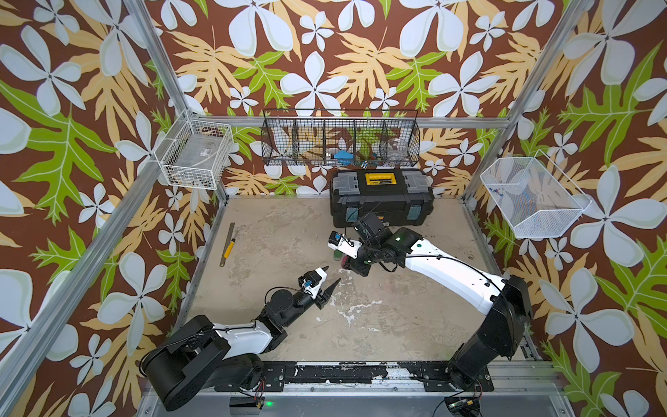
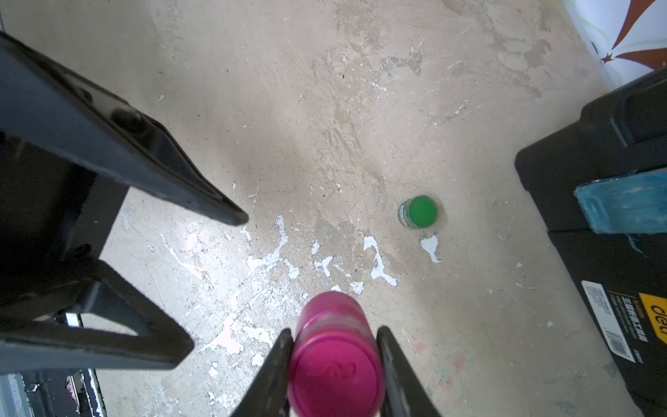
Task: Close the paint jar lid
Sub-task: Place the paint jar at the center of the board.
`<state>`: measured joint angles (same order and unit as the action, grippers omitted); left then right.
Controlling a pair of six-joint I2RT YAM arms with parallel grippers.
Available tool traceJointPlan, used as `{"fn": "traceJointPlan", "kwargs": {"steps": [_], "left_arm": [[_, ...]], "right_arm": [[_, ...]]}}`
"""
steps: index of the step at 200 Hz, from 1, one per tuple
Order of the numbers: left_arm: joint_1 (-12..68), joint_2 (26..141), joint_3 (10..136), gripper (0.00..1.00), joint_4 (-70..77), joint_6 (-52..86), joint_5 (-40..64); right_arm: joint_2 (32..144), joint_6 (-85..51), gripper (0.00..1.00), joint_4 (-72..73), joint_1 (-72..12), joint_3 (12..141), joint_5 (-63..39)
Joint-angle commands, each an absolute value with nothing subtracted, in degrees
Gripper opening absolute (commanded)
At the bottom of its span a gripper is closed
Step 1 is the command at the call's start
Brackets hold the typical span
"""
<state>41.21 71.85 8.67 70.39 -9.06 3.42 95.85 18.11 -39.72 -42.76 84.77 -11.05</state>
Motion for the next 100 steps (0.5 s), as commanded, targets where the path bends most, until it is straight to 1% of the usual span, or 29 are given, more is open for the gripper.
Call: {"fn": "traceJointPlan", "kwargs": {"steps": [1,18,69,100], "left_arm": [[41.2,71.6,8.8,0.62,71.2,-8.9,2.9],[41.2,71.4,8.7,0.68,71.2,-8.9,2.6],[41.2,71.0,8.6,0.72,71.2,-8.9,2.3],[41.2,70.9,8.4,0.77,71.2,-9.0,1.9]], "right_arm": [[95.9,17.3,0.24,-37.2,-41.1,83.7,-5.9],[96.9,17.3,0.25,-35.2,-39.2,82.5,-5.7],[105.9,16.9,0.25,-32.2,-33.2,83.5,-4.9],[111.3,16.3,0.26,-30.2,-30.8,84.6,-4.5]]}}
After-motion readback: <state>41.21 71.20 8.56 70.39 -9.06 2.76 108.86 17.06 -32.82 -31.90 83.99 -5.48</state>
